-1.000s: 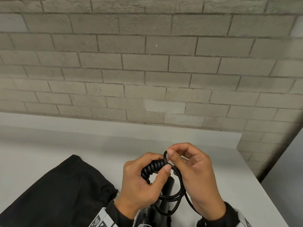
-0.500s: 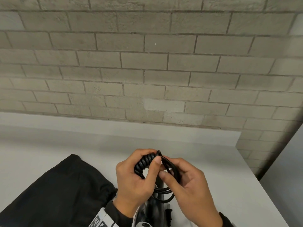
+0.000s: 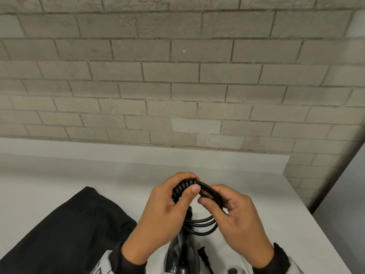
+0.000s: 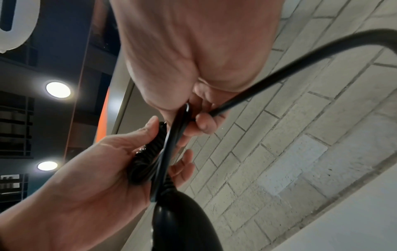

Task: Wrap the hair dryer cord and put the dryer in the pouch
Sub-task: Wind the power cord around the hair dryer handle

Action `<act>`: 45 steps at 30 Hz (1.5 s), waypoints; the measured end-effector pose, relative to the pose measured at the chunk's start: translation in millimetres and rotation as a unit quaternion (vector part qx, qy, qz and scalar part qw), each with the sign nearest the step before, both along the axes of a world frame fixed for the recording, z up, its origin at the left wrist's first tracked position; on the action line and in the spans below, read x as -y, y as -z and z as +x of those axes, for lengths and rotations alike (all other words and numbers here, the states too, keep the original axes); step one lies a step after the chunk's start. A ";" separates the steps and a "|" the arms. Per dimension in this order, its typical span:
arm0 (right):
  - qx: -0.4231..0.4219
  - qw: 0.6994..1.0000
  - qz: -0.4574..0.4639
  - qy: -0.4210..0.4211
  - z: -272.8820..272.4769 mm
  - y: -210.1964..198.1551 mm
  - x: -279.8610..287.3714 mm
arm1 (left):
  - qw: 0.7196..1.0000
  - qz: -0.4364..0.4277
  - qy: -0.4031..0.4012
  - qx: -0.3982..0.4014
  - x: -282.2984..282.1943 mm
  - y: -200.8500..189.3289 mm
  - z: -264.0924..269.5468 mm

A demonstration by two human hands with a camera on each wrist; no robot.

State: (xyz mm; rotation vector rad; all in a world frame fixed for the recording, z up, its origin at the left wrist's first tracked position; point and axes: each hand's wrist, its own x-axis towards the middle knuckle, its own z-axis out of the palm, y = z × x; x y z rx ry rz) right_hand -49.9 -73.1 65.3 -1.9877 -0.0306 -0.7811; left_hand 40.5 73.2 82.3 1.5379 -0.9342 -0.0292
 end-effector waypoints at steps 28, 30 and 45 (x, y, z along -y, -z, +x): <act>-0.221 0.905 0.357 -0.068 -10.3 -34.6 3.7 | 0.996 -0.085 -0.017 0.026 13.6 12.0 4.0; -0.205 0.917 0.329 -0.091 -14.8 -32.4 6.4 | 0.996 -0.092 -0.011 0.016 13.8 12.2 6.7; -0.109 0.979 0.160 0.066 -31.2 -14.9 -13.7 | 0.991 -0.102 -0.061 0.058 25.6 16.1 12.3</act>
